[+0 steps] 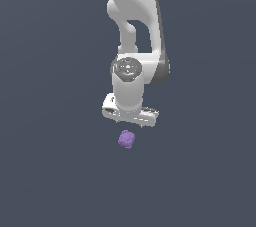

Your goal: Pick up the object and move it to a goal position.

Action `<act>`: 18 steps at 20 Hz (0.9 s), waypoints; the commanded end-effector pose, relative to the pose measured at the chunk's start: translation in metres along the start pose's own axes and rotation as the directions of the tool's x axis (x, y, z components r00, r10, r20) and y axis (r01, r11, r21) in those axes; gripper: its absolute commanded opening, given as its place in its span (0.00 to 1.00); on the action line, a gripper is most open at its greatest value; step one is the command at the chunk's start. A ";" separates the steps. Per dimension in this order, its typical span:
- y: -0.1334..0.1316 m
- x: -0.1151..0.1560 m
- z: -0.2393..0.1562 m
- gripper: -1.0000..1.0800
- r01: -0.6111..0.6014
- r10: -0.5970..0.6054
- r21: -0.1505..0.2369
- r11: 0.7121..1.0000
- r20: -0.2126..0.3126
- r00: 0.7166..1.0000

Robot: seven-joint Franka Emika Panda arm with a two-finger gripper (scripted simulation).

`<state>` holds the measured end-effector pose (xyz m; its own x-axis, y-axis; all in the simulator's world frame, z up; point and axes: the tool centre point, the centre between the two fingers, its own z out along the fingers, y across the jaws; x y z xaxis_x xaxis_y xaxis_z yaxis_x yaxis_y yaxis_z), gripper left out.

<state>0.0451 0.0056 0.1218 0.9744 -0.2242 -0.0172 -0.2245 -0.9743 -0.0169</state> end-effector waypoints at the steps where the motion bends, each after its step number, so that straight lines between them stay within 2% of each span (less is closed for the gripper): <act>1: 0.001 0.011 0.009 0.96 -0.056 0.056 -0.004 0.998 -0.005 0.998; 9: 0.003 0.032 0.027 0.96 -0.166 0.166 -0.012 0.986 -0.017 0.986; 18: 0.003 0.036 0.033 0.96 -0.186 0.186 -0.013 0.982 -0.019 0.982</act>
<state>0.0789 -0.0047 0.0892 0.9156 -0.4020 -0.0009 -0.4020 -0.9156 -0.0002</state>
